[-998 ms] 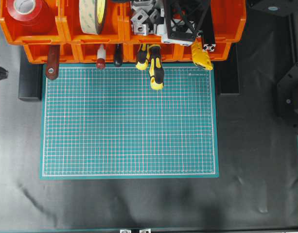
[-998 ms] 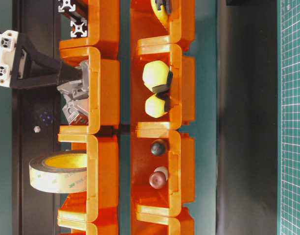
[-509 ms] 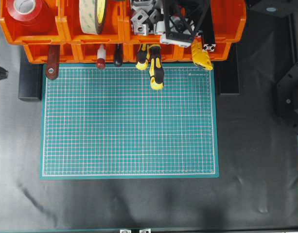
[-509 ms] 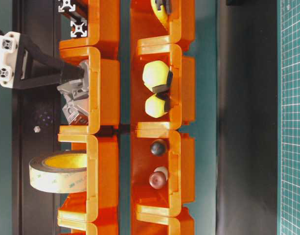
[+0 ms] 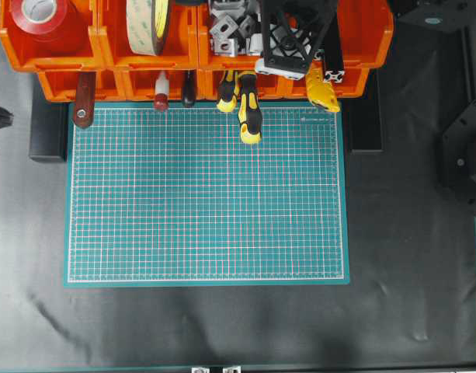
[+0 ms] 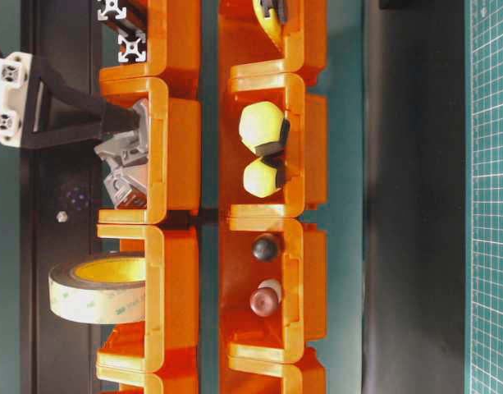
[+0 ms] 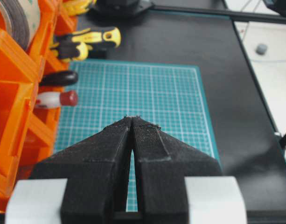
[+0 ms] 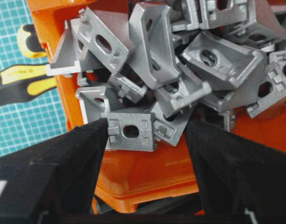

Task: Pick corner brachets from container rack with right arm.
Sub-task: 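Lower the open right gripper into the bin and close on brackets, then lift the grasped brackets out and carry them over the mat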

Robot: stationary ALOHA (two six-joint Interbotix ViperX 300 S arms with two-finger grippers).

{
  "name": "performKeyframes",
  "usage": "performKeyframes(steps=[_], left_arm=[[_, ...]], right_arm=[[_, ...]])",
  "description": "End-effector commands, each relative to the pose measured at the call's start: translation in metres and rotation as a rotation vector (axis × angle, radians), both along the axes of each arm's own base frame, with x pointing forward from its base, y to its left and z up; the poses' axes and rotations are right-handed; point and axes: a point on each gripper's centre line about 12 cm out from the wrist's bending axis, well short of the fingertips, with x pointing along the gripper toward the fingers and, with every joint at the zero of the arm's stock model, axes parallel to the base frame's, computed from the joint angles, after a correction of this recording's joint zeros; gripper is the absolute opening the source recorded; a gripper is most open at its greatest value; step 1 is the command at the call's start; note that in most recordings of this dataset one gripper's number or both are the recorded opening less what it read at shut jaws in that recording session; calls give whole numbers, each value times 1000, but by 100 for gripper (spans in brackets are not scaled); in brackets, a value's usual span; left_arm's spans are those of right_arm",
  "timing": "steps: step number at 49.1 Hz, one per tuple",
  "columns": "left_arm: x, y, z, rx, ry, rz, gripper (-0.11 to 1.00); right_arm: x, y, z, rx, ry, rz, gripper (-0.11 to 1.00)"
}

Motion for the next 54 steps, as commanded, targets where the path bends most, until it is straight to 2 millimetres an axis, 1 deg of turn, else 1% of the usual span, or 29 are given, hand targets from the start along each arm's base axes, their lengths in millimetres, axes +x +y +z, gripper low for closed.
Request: performKeyframes(steps=[1,11,18,32,38,49,54], left_arm=[[1,0,9,-1,-26,-1,0],[1,0,10,-1,-28,1,0],[1,0,10,-1,-28,1,0],[0,0,11,-1,-34,1,0],[0,0,12,-1,-37,1,0],[-1,1,13,-1,-38,4,0],[-1,1,13,-1,-40,4,0]], right_arm=[[-2,4,20,-3,-50,-3,54],[0,4,32,-24,-81,-11,54],[1,4,45,-53,-111,-12,53],[-6,8,85,-101,-200,-13,51],[-9,14,98,-105,-238,2,51],[-12,19,106,-105,-261,11,51],[-13,22,106,-103,-255,16,51]])
